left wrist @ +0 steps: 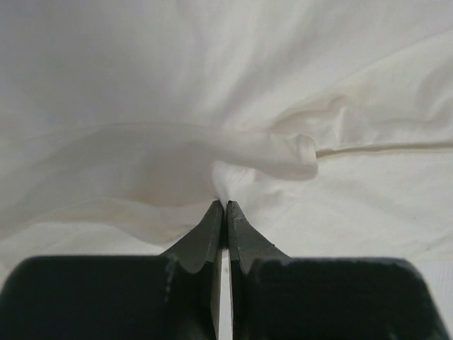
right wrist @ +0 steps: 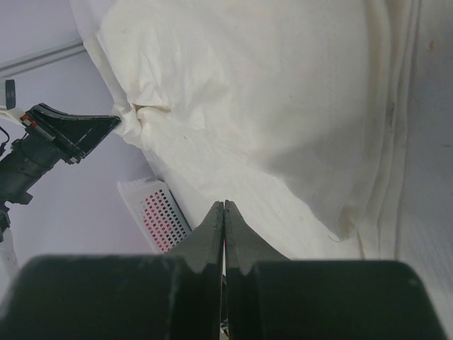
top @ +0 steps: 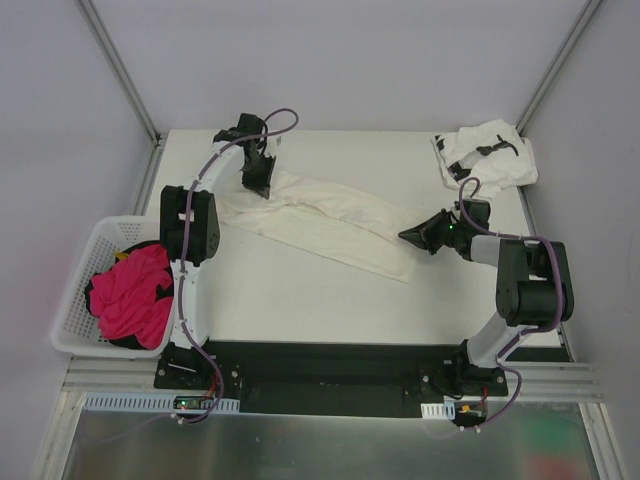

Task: Fold and stack the t-shirts
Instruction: Fold the other side of the tshirt into a rectangle

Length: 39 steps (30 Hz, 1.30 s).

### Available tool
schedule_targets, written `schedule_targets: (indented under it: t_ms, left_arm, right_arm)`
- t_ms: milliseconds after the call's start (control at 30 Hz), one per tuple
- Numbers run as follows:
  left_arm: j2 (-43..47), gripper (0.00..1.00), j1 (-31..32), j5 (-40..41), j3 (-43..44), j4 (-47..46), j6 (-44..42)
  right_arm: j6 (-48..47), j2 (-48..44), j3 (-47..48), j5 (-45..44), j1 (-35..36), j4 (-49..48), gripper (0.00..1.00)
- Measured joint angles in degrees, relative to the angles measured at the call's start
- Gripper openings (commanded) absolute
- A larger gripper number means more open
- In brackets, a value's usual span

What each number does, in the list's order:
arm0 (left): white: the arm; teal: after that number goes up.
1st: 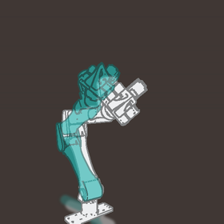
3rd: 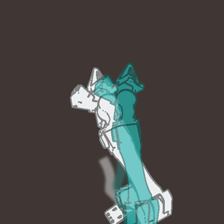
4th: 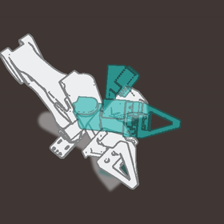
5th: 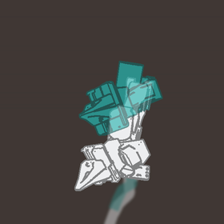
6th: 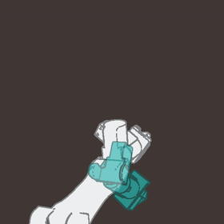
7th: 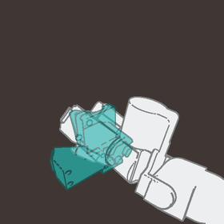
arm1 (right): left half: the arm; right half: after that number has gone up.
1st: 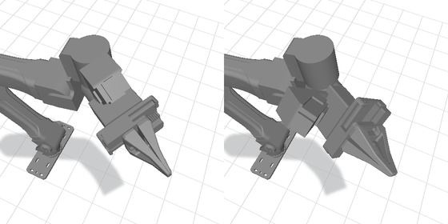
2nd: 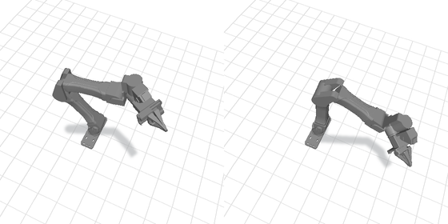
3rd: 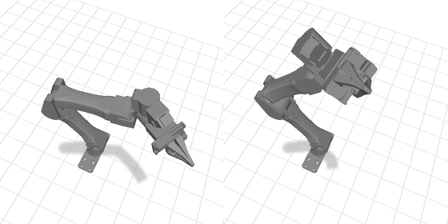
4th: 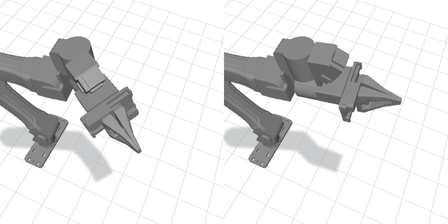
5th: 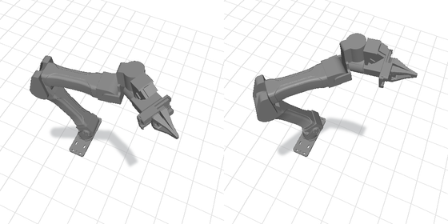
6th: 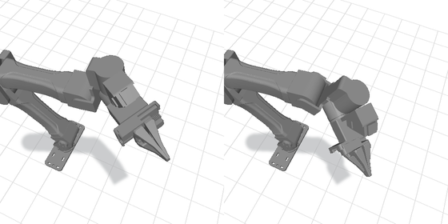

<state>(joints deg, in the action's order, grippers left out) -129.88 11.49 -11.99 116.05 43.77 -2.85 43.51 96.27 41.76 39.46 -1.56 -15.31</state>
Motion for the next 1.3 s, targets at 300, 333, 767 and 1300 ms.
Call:
schedule_targets:
  t_ms: [300, 333, 767, 1300]
  left_arm:
    - [1.84, 0.0, 1.22, 0.04, -8.28, 0.07, 1.38]
    - [2.01, 0.0, 1.38, 0.04, -9.07, 0.09, 1.46]
    - [6.8, 0.0, 2.86, 0.33, -14.27, -0.13, 2.1]
    - [8.11, 0.4, 5.84, 2.05, -21.38, -0.42, 2.32]
  right_arm:
    - [0.04, 0.0, 0.0, 0.44, 0.0, -0.07, 0.01]
    - [0.07, 0.0, 0.0, 0.46, -0.02, -0.09, 0.01]
    - [0.5, 0.0, 0.0, 0.46, 0.07, -0.74, 0.01]
    - [0.63, 0.0, -0.02, 0.46, 0.26, -0.83, 0.01]
